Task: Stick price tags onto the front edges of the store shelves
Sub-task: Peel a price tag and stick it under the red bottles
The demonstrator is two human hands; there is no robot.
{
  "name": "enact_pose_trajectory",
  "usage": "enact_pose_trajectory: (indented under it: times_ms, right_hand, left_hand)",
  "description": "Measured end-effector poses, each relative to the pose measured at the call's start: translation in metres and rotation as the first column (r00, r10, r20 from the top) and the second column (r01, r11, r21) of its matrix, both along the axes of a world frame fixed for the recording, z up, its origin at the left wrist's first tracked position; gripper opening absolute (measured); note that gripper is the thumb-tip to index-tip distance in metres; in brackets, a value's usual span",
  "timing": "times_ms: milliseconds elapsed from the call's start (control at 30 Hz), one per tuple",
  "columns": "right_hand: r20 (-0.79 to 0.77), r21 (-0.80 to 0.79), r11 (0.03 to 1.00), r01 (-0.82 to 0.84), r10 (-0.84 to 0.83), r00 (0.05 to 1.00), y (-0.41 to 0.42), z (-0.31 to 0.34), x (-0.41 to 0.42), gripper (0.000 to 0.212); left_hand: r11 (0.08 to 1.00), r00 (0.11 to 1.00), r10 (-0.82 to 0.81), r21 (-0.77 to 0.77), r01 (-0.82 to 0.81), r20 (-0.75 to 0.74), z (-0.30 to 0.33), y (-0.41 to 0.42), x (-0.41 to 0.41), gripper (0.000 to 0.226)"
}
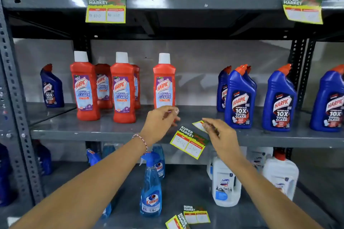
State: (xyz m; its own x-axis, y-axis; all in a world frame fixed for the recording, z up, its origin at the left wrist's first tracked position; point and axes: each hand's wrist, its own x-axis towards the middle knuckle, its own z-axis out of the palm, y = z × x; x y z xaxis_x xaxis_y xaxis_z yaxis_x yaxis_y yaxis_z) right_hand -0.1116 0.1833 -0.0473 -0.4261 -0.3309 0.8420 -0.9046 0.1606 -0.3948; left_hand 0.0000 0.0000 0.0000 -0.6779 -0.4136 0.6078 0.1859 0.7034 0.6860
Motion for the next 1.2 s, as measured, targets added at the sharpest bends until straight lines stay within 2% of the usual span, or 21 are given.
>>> enact_pose_trajectory:
  times_ms: [33, 67, 167, 267, 400, 533, 633, 700, 833, 1000, 1133, 1200]
  right_hand:
    - [0.047, -0.007, 1.0, -0.031, 0.031, 0.998, -0.001, -0.005, -0.001, 0.021]
    - [0.061, 0.012, 1.0, -0.027, 0.026, 0.998, 0.0, -0.004, 0.0, 0.02]
    - [0.083, 0.112, 0.994, -0.02, 0.01, 0.996, -0.003, -0.004, 0.001, 0.015]
    - [0.088, 0.102, 0.993, -0.056, 0.047, 0.995, -0.005, -0.002, 0.0, 0.013]
    - [0.12, 0.098, 0.992, -0.085, 0.073, 0.99, -0.006, -0.003, 0.002, 0.012]
    - [0.265, 0.154, 0.949, -0.276, 0.23, 0.937, 0.005, 0.005, 0.02, 0.015]
    - [0.338, 0.104, 0.933, -0.345, 0.293, 0.894, -0.006, 0.006, 0.049, 0.019]
    - [0.317, 0.093, 0.938, -0.334, 0.29, 0.903, -0.023, 0.004, 0.065, 0.023]
    - [0.225, 0.189, 0.943, -0.273, 0.229, 0.947, -0.082, 0.001, 0.09, 0.012]
    - [0.093, 0.153, 0.962, -0.226, 0.213, 0.972, -0.149, -0.002, 0.119, 0.012]
    - [0.057, 0.137, 0.969, -0.204, 0.198, 0.979, -0.187, -0.004, 0.13, 0.01]
    - [0.047, 0.137, 0.975, -0.178, 0.173, 0.984, -0.199, -0.006, 0.13, 0.009]
  left_hand:
    - [0.994, 0.998, -0.062, 0.093, 0.059, 0.022, -0.004, 0.0, -0.004, 0.019]
    - [0.989, 0.994, -0.093, 0.118, 0.086, 0.057, -0.006, 0.0, -0.006, 0.022]
    - [0.976, 0.967, -0.205, 0.099, 0.191, 0.149, -0.012, 0.001, -0.009, 0.013]
    - [0.977, 0.96, -0.214, 0.048, 0.209, 0.178, -0.013, -0.002, -0.006, 0.015]
    - [0.973, 0.963, -0.225, 0.095, 0.212, 0.148, -0.016, 0.004, -0.001, 0.012]
    - [0.947, 0.952, -0.288, 0.174, 0.268, 0.1, -0.028, 0.013, 0.031, 0.027]
    - [0.938, 0.977, -0.212, 0.277, 0.209, -0.019, -0.044, 0.003, 0.062, 0.025]
    - [0.933, 0.988, -0.13, 0.326, 0.151, -0.086, -0.054, -0.007, 0.078, 0.024]
    - [0.884, 0.986, 0.059, 0.467, 0.02, -0.154, -0.067, -0.05, 0.109, 0.017]
    - [0.84, 0.973, 0.164, 0.54, -0.052, -0.162, -0.068, -0.096, 0.132, 0.014]
    - [0.84, 0.958, 0.253, 0.522, -0.147, -0.138, -0.066, -0.123, 0.137, 0.002]
    - [0.852, 0.952, 0.285, 0.486, -0.196, -0.115, -0.065, -0.134, 0.136, 0.01]
